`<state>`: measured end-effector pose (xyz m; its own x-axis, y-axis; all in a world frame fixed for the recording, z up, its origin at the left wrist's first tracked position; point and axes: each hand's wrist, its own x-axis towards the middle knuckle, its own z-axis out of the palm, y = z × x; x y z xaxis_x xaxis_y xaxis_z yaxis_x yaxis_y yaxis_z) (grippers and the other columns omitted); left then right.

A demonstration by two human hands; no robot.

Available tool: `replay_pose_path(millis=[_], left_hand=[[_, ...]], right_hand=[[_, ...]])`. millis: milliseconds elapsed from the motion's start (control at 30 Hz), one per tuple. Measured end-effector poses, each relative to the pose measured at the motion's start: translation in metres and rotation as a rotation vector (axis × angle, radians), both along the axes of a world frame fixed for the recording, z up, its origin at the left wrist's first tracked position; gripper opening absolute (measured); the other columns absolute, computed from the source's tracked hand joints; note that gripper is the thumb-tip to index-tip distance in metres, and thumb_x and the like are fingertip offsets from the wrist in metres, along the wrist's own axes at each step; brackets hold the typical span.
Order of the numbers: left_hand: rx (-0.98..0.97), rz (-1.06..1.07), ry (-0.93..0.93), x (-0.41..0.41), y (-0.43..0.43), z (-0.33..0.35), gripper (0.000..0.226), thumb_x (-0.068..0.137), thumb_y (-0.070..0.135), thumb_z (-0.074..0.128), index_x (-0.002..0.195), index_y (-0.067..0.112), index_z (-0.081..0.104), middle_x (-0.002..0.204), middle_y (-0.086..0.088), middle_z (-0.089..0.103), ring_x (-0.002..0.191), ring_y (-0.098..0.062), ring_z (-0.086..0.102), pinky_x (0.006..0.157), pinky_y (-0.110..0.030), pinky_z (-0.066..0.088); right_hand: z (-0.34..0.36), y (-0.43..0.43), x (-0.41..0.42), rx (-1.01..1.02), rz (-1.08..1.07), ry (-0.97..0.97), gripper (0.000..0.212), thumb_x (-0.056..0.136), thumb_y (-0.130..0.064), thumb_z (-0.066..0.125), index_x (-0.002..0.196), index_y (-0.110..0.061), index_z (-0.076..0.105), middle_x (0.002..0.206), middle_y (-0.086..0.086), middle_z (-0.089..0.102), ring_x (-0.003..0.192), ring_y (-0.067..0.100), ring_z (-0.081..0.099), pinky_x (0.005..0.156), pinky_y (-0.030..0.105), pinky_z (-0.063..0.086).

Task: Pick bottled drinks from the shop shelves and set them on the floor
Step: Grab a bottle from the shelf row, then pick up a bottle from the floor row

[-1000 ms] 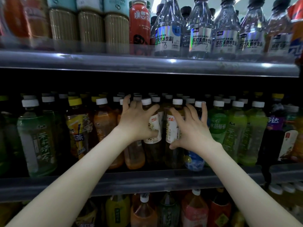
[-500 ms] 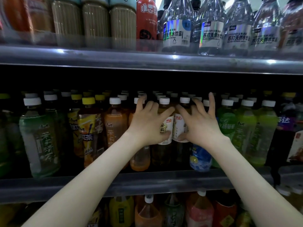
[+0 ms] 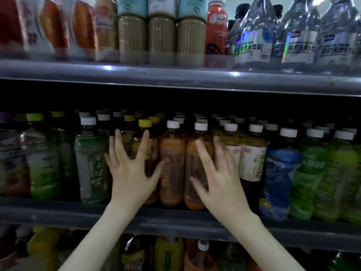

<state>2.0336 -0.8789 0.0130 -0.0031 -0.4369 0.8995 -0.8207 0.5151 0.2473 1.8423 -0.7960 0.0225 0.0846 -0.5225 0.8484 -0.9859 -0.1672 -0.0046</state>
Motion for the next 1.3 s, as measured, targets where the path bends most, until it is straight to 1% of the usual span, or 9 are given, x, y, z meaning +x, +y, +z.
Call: replay_pose_path(millis=[100,200,300,400,600,700,800,1033,1300], left_hand=[[0.276,-0.182,0.056,0.008,-0.003,-0.008,0.1,0.07,0.079,0.049,0.146,0.052,-0.009,0.158,-0.003,-0.016,0.143,-0.046,0.012,0.102,-0.058,0.037],[0.405,-0.336,0.12,0.0,-0.009,-0.014,0.112,0.061,0.081,0.053,0.139,0.057,-0.023,0.159,-0.006,-0.011,0.133,-0.047,0.036,0.093,-0.049,0.047],[0.405,-0.378,0.151,-0.008,-0.015,-0.017,0.116,0.061,0.08,0.056,0.137,0.056,-0.028,0.157,0.0,-0.012,0.141,-0.046,0.019,0.101,-0.049,0.039],[0.355,-0.383,0.153,-0.013,-0.017,-0.021,0.119,0.065,0.075,0.061,0.137,0.052,-0.031,0.146,0.022,-0.01,0.142,-0.045,0.012,0.102,-0.05,0.037],[0.324,-0.347,0.116,-0.018,-0.008,-0.027,0.109,0.073,0.073,0.051,0.139,0.047,-0.032,0.152,0.009,-0.022,0.142,-0.043,0.006,0.106,-0.052,0.031],[0.318,-0.278,0.045,-0.014,0.005,-0.037,0.099,0.084,0.065,0.049,0.145,0.042,-0.026,0.157,-0.013,-0.02,0.141,-0.045,0.012,0.107,-0.057,0.03],[0.29,-0.233,-0.029,-0.004,0.027,-0.051,0.09,0.09,0.052,0.053,0.151,0.033,-0.01,0.158,-0.023,0.0,0.138,-0.046,0.022,0.108,-0.058,0.028],[0.209,-0.4,-0.087,0.046,0.101,-0.133,0.057,0.086,0.017,0.066,0.138,0.007,0.047,0.141,-0.019,0.045,0.128,-0.033,0.047,0.103,-0.051,0.043],[0.7,-0.501,-0.208,0.133,0.207,-0.267,0.048,0.086,0.009,0.065,0.132,0.003,0.053,0.135,-0.013,0.052,0.125,-0.027,0.051,0.104,-0.035,0.042]], right_hand=[[-0.01,-0.02,0.023,0.03,0.008,-0.065,0.087,0.088,-0.032,0.068,0.154,-0.028,0.011,0.16,0.019,0.008,0.145,0.035,0.008,0.113,0.042,0.011],[-0.014,-0.037,0.033,0.012,-0.068,-0.138,0.09,0.087,-0.023,0.068,0.154,-0.027,0.008,0.16,0.022,-0.001,0.146,0.042,0.005,0.113,0.048,0.006],[-0.019,-0.049,0.033,-0.001,-0.084,-0.179,0.09,0.087,-0.011,0.066,0.154,-0.028,0.01,0.16,0.012,-0.019,0.146,0.039,-0.009,0.108,0.05,0.002],[-0.024,-0.053,0.033,-0.029,-0.112,-0.176,0.086,0.084,-0.008,0.066,0.154,-0.021,0.018,0.16,0.015,-0.013,0.146,0.039,-0.01,0.105,0.054,0.005],[-0.029,-0.046,0.042,-0.009,-0.178,-0.164,0.08,0.086,-0.016,0.06,0.155,-0.014,0.018,0.158,0.024,-0.004,0.145,0.041,-0.008,0.112,0.053,0.004],[-0.042,-0.03,0.051,0.012,-0.153,-0.15,0.081,0.085,-0.017,0.064,0.153,-0.012,0.021,0.158,0.024,0.003,0.146,0.039,-0.001,0.115,0.055,0.01],[-0.059,-0.007,0.062,0.038,-0.133,-0.133,0.08,0.083,-0.016,0.067,0.152,-0.012,0.026,0.156,0.023,0.018,0.143,0.039,0.017,0.112,0.057,0.026],[-0.128,0.063,0.097,0.141,-0.07,-0.126,0.064,0.081,-0.01,0.072,0.14,-0.006,0.047,0.139,0.019,0.049,0.125,0.033,0.047,0.101,0.044,0.042],[-0.266,0.17,0.175,0.576,-0.026,-0.236,0.057,0.08,-0.005,0.072,0.133,0.001,0.054,0.122,0.019,0.061,0.108,0.036,0.061,0.086,0.047,0.054]])
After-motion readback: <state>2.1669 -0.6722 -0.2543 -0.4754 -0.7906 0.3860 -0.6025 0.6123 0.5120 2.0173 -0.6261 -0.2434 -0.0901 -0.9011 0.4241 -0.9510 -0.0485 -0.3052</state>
